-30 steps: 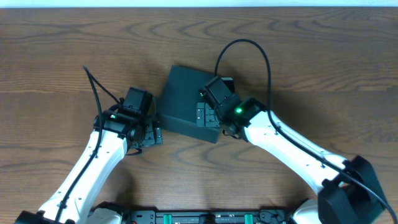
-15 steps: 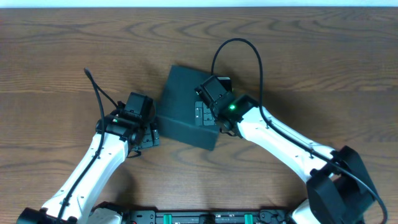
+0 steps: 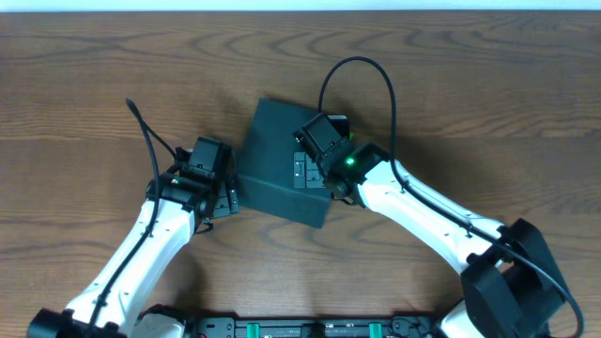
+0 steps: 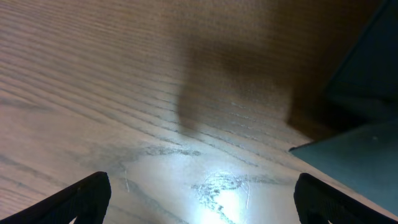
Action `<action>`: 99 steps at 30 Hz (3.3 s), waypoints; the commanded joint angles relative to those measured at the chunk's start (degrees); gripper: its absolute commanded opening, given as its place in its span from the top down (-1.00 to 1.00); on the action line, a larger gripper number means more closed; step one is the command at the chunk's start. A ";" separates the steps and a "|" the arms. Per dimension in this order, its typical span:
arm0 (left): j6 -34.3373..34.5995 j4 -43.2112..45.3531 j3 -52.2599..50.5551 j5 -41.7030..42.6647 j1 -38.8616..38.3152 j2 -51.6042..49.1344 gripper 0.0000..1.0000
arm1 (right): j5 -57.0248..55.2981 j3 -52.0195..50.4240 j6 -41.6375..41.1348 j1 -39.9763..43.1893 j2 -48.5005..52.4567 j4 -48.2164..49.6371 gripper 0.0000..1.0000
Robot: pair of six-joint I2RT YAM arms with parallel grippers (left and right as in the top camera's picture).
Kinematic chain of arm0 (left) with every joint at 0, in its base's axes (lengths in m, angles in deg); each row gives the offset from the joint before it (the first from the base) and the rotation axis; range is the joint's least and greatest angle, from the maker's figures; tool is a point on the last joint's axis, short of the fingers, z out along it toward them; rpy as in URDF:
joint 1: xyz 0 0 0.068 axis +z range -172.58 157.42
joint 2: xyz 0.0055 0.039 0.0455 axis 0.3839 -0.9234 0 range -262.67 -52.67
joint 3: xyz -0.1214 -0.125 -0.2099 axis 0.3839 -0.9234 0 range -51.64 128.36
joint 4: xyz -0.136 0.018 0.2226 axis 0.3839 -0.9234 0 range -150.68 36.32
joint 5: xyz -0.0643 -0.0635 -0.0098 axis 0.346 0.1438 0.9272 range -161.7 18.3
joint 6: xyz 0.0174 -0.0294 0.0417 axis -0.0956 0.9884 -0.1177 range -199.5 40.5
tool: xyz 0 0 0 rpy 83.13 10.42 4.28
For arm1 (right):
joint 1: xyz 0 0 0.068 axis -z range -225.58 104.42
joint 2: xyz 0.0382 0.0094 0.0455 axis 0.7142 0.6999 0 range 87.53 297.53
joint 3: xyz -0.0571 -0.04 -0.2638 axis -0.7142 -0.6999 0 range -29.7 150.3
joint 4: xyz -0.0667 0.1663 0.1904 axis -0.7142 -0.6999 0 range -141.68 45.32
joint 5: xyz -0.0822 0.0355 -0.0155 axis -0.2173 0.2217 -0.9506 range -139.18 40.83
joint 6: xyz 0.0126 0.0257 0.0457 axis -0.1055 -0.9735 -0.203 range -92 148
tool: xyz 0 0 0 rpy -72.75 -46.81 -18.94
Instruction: Pack container
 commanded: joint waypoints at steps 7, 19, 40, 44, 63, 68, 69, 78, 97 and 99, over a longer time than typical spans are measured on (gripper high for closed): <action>-3.10 2.38 -0.72 3.17 0.35 -3.74 -0.90 | -1.25 -0.52 -0.52 -0.39 2.75 -0.48 -0.99; -1.95 5.92 -1.53 7.56 -4.00 -5.68 -0.90 | -2.56 -0.50 -0.55 -0.37 2.75 -0.46 -0.99; -0.87 17.38 -1.60 2.54 -7.17 -13.42 -0.90 | -2.99 -0.50 -0.55 -0.37 2.75 -0.24 -0.98; -0.90 17.16 -1.62 2.84 -7.17 -13.42 -0.90 | -3.23 -0.50 -0.55 -0.37 2.75 0.55 -0.99; 11.98 11.61 -1.60 -15.06 -12.39 -13.38 -0.90 | -4.28 -0.50 -0.55 -0.37 2.75 1.31 -0.98; 9.16 16.17 -1.60 -14.93 -12.41 -13.38 -0.90 | -4.70 -0.50 -0.55 -0.37 2.75 1.29 -0.99; 9.14 16.96 -1.62 -14.93 -12.41 -13.38 -0.90 | -4.72 -0.50 -0.55 -0.37 2.75 1.29 -0.98; 8.13 20.22 -1.60 -14.97 -12.33 -13.38 -0.90 | -6.16 -0.50 -0.57 -0.37 2.75 1.40 -0.99; 4.20 23.93 -1.60 -8.00 -4.87 -13.38 -0.90 | -6.16 -0.50 -0.81 0.96 2.75 2.45 -0.99; 4.20 24.90 -1.62 -6.82 -4.87 -13.38 -0.90 | -6.16 -0.50 -0.81 0.96 2.75 2.54 -0.98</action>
